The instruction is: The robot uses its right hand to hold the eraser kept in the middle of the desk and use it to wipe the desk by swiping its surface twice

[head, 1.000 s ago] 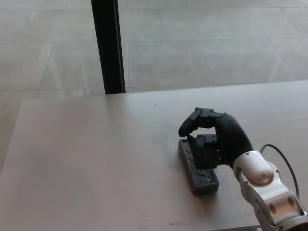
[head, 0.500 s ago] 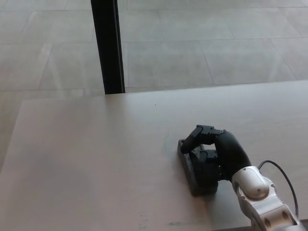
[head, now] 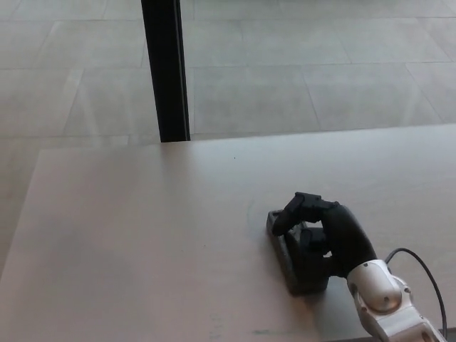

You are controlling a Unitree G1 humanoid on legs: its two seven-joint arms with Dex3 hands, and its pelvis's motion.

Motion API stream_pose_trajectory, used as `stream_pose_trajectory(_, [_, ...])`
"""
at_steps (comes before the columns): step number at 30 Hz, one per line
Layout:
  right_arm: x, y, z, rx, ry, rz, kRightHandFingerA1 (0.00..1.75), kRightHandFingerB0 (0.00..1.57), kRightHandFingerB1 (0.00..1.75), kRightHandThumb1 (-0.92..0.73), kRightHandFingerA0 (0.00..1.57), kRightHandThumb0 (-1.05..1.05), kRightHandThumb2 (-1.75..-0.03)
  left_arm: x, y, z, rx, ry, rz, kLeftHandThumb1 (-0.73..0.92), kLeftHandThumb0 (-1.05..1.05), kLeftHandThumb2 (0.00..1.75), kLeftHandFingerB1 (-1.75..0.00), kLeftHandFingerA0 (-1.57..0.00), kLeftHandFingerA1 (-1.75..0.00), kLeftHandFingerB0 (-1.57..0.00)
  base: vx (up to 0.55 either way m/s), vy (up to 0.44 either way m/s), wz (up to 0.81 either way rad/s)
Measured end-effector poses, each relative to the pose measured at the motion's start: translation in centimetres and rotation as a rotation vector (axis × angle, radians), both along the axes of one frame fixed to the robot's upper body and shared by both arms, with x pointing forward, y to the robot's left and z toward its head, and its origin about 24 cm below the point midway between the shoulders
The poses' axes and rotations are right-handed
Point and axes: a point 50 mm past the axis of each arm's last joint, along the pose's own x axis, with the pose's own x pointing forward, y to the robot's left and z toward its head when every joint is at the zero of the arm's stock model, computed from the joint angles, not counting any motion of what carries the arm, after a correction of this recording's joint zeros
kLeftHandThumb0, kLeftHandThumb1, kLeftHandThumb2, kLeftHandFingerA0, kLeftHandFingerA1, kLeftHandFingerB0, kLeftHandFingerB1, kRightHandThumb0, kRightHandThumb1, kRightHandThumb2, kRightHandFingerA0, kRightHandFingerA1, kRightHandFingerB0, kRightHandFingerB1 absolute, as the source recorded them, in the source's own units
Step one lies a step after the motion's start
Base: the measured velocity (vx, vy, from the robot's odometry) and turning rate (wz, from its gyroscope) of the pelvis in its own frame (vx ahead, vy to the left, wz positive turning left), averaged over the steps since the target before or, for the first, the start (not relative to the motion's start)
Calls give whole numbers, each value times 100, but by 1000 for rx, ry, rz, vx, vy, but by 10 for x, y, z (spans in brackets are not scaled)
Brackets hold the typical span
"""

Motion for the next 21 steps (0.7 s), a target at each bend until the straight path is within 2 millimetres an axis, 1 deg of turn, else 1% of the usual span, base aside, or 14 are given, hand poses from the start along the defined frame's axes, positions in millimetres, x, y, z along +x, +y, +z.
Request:
stream_pose_trajectory(1, [-1, -1, -1, -9, -7, 3, 175, 75, 171, -46, 89, -19, -121, 0, -1, -2, -6, 6, 4, 63, -35, 63, -77, -63, -97, -54, 0, 0, 0])
stream_pose_trajectory(2, [-1, -2, -2, -13, -11, 5, 175, 75, 171, -46, 89, -19, -121, -1, -1, -2, -8, 6, 5, 63, -35, 63, -77, -63, -97, -54, 0, 0, 0])
stream_pose_trajectory(4, [-2, -7, -2, -39, -28, 10, 175, 78, 158, -54, 89, -25, -109, 0, -1, -2, -9, 5, 7, 63, -39, 61, -75, -68, -96, -58, 0, 0, 0])
stream_pose_trajectory(7, [-1, -20, -1, -109, -52, 5, 175, 76, 164, -52, 90, -26, -105, 0, -1, -3, -9, 12, 6, 62, -37, 61, -77, -72, -102, -61, 0, 0, 0])
stream_pose_trajectory(8, [-1, -26, -1, -126, -56, -2, 175, 71, 166, -62, 88, -27, -86, 0, -1, -2, -4, 9, 5, 62, -39, 63, -79, -72, -101, -63, 0, 0, 0])
stream_pose_trajectory(9, [0, -32, -1, -144, -59, -10, 175, 71, 166, -62, 88, -27, -86, 1, -1, -1, 0, 5, 3, 62, -39, 63, -79, -72, -101, -63, 0, 0, 0])
stream_pose_trajectory(10, [0, -36, -1, -151, -60, -17, 175, 72, 166, -58, 91, -24, -99, 1, -1, -1, 1, 5, 2, 63, -38, 64, -78, -69, -99, -62, 0, 0, 0])
stream_pose_trajectory(12, [0, -62, 1, -202, -58, -73, 175, 74, 150, -66, 82, -27, -76, -1, 0, -1, 6, 10, -3, 64, -38, 62, -80, -71, -101, -64, 0, 0, 0])
stream_pose_trajectory(14, [0, -83, 2, -242, -55, -125, 175, 71, 158, -63, 85, -26, -82, -3, 0, -2, 9, 13, -1, 63, -39, 64, -79, -72, -103, -62, 0, 0, 0])
stream_pose_trajectory(15, [-1, -90, 2, -250, -53, -147, 175, 69, 156, -68, 84, -29, -75, -5, 0, -2, 10, 15, 0, 64, -38, 63, -79, -71, -103, -61, 0, 0, 0])
stream_pose_trajectory(16, [-1, -100, 4, -258, -52, -178, 175, 75, 160, -63, 89, -21, -90, -6, 0, -2, 12, 16, 0, 46, -42, 93, -77, -75, -92, -60, 0, 0, 0])
stream_pose_trajectory(19, [-5, -127, 5, -253, -35, -270, 175, 76, 160, -62, 92, -24, -88, -7, 1, -1, 15, 17, -1, 46, -41, 92, -76, -74, -91, -58, 0, 0, 0])
stream_pose_trajectory(20, [-6, -133, 5, -253, -31, -288, 175, 76, 160, -55, 93, -21, -103, -7, 1, -1, 15, 17, -1, 64, -39, 61, -74, -68, -96, -59, 0, 0, 0])
stream_pose_trajectory(21, [-7, -139, 5, -248, -24, -311, 175, 76, 160, -55, 93, -21, -103, -7, 1, -1, 15, 18, -1, 64, -39, 61, -74, -68, -96, -59, 0, 0, 0])
